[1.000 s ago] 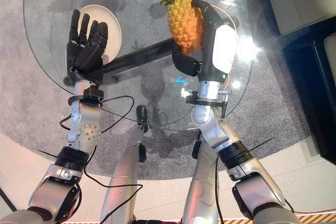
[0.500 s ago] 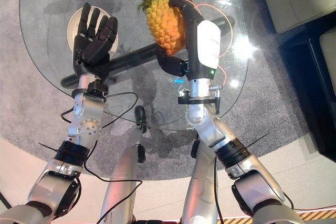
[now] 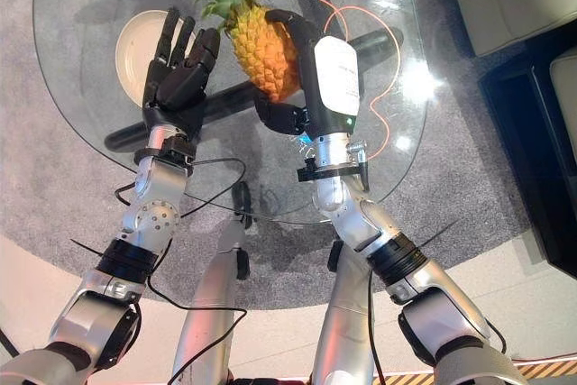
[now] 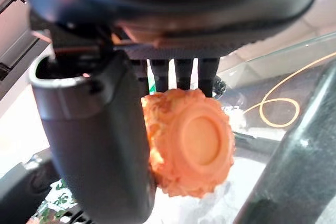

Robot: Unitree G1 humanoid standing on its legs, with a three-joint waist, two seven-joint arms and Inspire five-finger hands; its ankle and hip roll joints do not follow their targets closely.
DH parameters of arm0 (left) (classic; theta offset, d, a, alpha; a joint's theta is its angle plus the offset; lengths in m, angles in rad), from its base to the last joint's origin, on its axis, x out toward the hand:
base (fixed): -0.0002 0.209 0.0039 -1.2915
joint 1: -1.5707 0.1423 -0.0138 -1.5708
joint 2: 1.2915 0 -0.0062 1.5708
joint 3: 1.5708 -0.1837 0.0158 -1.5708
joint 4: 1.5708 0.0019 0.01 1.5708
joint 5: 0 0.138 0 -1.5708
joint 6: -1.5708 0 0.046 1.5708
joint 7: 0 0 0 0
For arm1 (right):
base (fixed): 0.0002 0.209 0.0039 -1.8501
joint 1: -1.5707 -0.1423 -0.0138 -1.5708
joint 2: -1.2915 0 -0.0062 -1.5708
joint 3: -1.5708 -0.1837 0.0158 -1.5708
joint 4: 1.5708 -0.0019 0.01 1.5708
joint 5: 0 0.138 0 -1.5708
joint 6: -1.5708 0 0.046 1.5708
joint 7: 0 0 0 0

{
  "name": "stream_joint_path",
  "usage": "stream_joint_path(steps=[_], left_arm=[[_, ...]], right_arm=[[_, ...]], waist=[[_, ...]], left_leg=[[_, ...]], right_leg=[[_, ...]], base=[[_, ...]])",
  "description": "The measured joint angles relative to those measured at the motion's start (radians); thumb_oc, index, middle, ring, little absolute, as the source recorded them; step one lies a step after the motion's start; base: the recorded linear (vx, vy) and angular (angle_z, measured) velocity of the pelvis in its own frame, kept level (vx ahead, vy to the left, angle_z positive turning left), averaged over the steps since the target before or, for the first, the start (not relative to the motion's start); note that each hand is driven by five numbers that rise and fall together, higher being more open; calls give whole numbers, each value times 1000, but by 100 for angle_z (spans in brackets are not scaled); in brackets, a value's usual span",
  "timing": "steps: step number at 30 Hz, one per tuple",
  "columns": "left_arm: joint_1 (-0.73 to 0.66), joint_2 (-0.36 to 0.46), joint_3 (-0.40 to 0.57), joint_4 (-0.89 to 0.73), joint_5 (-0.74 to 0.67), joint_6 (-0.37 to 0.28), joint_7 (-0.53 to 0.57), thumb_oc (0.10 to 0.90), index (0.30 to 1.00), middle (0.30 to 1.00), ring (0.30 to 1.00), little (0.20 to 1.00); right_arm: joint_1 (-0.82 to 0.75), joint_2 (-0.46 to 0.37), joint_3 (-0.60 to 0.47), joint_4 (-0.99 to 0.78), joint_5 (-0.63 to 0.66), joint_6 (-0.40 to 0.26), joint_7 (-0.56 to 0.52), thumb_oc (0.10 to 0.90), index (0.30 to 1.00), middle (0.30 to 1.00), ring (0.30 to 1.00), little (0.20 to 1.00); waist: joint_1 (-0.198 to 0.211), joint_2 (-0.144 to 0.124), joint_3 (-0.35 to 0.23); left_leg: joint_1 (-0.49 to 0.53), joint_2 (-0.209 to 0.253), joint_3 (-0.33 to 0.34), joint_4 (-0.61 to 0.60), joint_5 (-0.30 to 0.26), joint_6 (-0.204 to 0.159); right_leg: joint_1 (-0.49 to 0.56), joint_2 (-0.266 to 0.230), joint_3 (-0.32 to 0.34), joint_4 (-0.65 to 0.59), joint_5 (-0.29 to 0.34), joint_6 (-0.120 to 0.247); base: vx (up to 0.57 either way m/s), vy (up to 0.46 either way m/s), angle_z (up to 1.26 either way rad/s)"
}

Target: Pick up the fruit to the plate

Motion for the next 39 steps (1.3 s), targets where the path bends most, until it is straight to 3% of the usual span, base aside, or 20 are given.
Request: stream_joint_path(steps=[19, 39], left_arm=[[-10, -21, -17, 0, -84, -5, 1, 800, 900, 900, 900, 900], [-9, -55, 11, 0, -235, -70, 4, 800, 900, 900, 900, 900]], right_arm=[[-13, 2, 19, -17, 20, 24, 46, 100, 300, 300, 300, 200], [-54, -9, 43, -23, -13, 29, 122, 100, 300, 300, 300, 200]], waist=[[-1, 0, 0], [0, 0, 0]], left_leg=[[1, 0, -1, 1, 1, 1], [2, 0, -1, 0, 4, 1]], right_leg=[[4, 0, -2, 0, 1, 1], [4, 0, -2, -1, 4, 1]], base=[[0, 0, 0], [0, 0, 0]])
